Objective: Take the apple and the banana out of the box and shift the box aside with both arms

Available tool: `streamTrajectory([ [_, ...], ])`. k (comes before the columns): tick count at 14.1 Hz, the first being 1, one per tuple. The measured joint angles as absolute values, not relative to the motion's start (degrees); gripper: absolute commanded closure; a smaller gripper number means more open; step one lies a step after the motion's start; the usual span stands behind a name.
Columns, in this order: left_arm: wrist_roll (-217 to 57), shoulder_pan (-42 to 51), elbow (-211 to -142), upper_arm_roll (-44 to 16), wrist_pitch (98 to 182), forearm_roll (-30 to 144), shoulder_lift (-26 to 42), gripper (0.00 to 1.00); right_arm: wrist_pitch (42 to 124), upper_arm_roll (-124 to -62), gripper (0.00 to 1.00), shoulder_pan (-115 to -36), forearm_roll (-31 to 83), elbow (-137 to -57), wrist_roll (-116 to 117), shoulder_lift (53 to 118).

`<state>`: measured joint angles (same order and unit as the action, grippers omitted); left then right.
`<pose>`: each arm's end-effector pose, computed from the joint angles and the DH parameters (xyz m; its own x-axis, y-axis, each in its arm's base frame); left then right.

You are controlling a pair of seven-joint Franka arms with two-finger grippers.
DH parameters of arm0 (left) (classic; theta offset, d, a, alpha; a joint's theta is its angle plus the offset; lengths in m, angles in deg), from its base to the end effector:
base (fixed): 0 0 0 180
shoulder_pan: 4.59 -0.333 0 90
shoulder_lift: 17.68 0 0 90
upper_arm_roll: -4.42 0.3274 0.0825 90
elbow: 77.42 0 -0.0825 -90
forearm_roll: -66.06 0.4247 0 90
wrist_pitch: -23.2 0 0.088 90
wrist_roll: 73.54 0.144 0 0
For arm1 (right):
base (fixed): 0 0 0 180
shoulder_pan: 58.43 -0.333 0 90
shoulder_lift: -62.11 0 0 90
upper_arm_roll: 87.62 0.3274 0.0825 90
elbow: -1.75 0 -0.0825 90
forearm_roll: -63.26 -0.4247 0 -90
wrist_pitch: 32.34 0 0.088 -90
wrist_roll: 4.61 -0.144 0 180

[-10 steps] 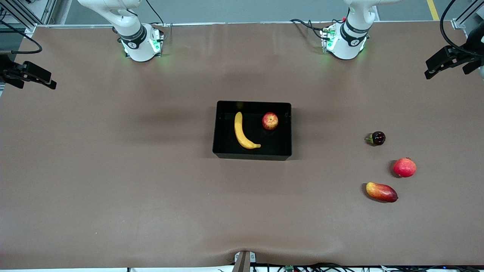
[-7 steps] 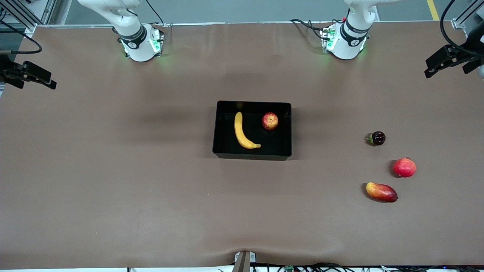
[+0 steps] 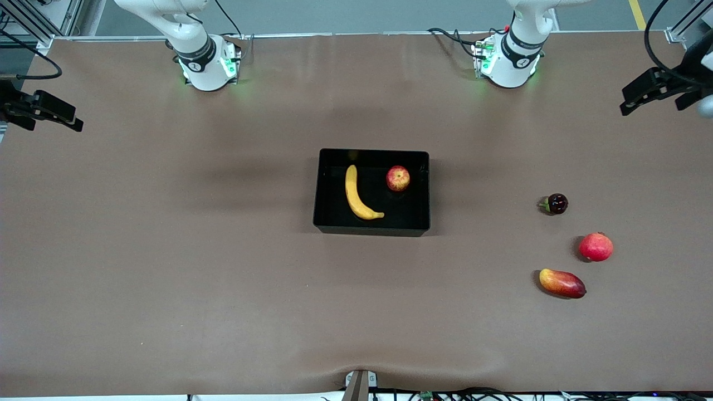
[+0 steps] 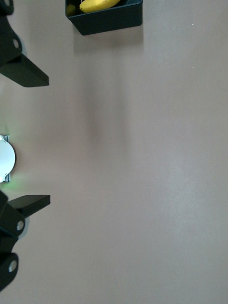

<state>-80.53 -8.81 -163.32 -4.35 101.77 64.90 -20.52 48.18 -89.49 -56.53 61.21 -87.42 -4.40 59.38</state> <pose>0.5523 -0.0494 0.6465 0.9960 0.0396 -0.0798 0.0399 -0.9992 0.0029 0.5574 -0.0315 0.6205 0.9931 -0.0557 -0.1029 -0.0598 -0.9975 -0.0376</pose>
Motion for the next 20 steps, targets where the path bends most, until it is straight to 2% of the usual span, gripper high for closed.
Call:
streamTrajectory([
  [3, -87.8, -5.9, -164.1, -8.6, 102.5, 62.2, -15.1, 0.00, 48.2, -89.5, 0.00, -56.5, 61.2, -87.4, -4.4, 59.4],
  [6, -100.6, -1.4, -164.3, -12.9, 108.8, 61.8, -7.4, 0.00, 48.2, -89.5, 0.00, -56.5, 61.2, -87.4, -4.4, 59.4],
  [10, -119.9, 7.8, -165.9, -13.5, 120.1, 61.8, 0.4, 0.00, 48.2, -89.5, 0.00, -56.5, 61.2, -87.4, -4.4, 59.4],
  [14, -131.7, 15.6, -172.3, -13.5, 132.1, 61.8, 3.9, 0.00, 48.2, -89.5, 0.00, -56.5, 61.2, -87.4, -4.4, 59.4],
  [20, -137.7, 20.3, -177.3, -13.4, 139.7, 67.0, 10.7, 0.00, 48.2, -89.5, 0.00, -56.5, 61.2, -87.4, -4.4, 59.4],
])
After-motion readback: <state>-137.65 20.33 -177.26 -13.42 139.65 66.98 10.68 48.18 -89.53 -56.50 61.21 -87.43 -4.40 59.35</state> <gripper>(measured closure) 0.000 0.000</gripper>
